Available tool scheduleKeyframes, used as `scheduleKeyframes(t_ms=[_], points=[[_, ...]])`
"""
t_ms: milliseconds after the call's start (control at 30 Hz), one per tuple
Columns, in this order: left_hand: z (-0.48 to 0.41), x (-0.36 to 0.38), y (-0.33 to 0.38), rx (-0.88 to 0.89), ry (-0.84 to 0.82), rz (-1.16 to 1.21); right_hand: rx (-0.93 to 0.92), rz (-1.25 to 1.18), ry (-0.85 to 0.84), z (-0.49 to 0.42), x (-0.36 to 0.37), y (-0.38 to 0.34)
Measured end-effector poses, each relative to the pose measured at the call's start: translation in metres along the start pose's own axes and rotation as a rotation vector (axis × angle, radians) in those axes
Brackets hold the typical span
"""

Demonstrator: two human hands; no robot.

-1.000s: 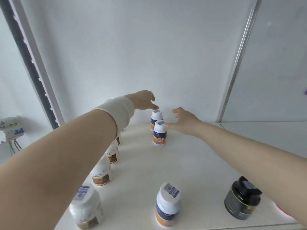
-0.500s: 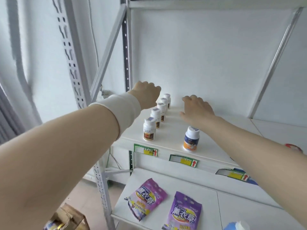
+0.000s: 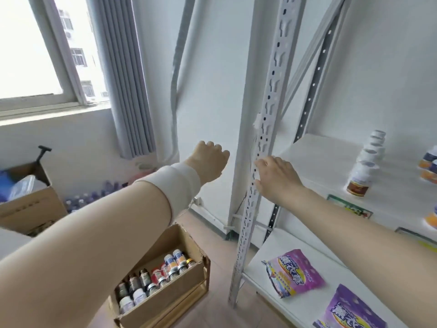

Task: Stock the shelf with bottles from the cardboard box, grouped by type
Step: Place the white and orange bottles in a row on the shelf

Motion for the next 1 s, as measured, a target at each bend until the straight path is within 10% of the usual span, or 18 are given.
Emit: scheduleKeyframes(t_ms=[367,1000], points=[[0.079,0.284,-0.101,-0.236,-0.481,0.322,-0.205,-0.101,-0.384,-0.084,0.214,-0.163],[0.075,0.667,0.049,-0.923,-1.248,1.201,0.019,-0.503,-0.983,-0.184,0.593,-0.222]])
Point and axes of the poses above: each hand's wrist, its own z-axis away from the middle knuckle, its own x-axis out of the palm, y = z × x, the point moved 5 cm from there along -z, towards the middle knuckle, and after that the axes turned 8 degrees about -x, right-handed, at the moved point
